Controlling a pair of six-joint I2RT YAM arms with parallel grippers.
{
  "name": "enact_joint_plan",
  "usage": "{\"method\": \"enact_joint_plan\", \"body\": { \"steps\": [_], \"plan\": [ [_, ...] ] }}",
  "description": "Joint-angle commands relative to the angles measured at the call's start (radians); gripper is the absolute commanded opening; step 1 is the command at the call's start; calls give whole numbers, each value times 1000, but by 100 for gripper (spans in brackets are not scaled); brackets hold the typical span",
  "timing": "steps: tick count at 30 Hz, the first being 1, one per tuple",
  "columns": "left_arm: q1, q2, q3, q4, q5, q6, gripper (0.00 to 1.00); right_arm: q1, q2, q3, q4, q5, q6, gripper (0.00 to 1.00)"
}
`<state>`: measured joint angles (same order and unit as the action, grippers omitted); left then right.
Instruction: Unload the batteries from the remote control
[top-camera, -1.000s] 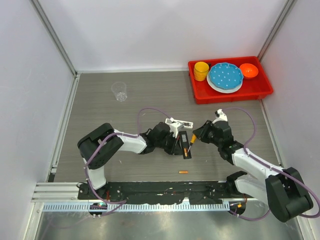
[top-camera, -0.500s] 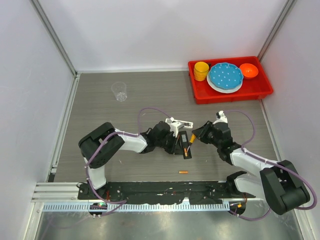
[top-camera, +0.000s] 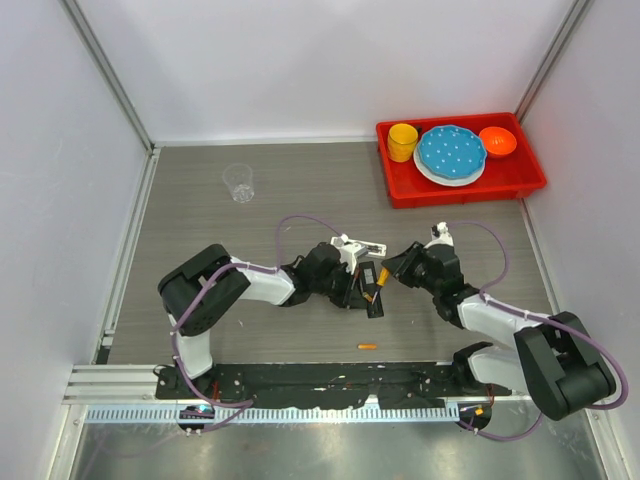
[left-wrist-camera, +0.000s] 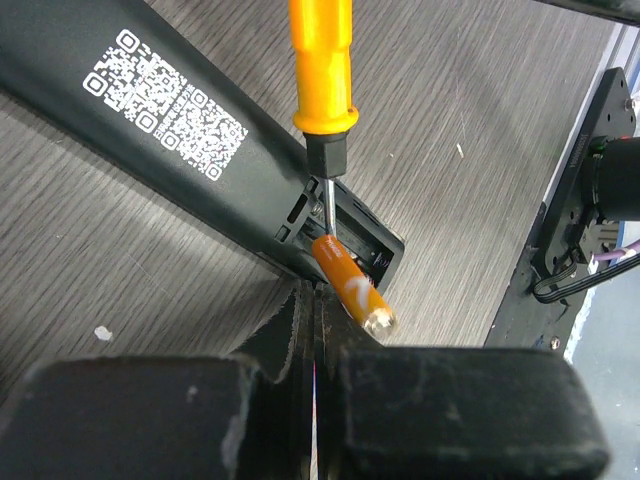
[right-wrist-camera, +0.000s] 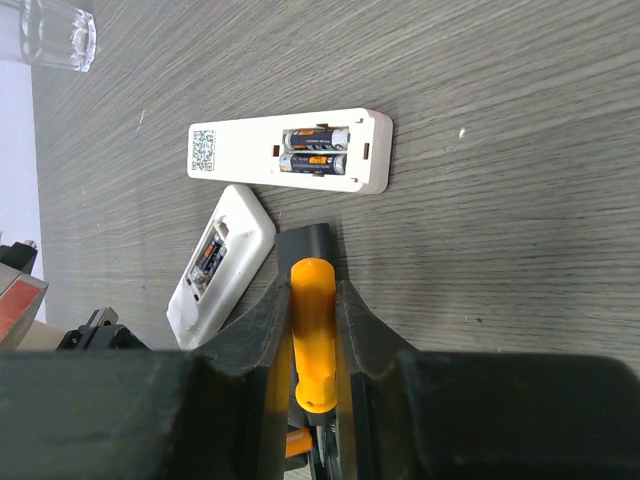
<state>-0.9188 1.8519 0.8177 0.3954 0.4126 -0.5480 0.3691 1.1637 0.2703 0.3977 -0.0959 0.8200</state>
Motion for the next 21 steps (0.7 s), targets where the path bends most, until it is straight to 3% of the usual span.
{"method": "enact_joint_plan", "body": {
  "steps": [1, 7, 21],
  "plan": [
    [-5, 43, 5, 2, -41, 3, 0, 8, 36, 40, 113, -88, 108, 1],
    [-3, 35, -9, 11, -55, -4, 0, 2, 83, 44, 159, -107, 137, 1],
    [6, -66, -25, -27, -81, 0, 0, 1, 106, 181, 73, -82, 47, 1]
  ]
}}
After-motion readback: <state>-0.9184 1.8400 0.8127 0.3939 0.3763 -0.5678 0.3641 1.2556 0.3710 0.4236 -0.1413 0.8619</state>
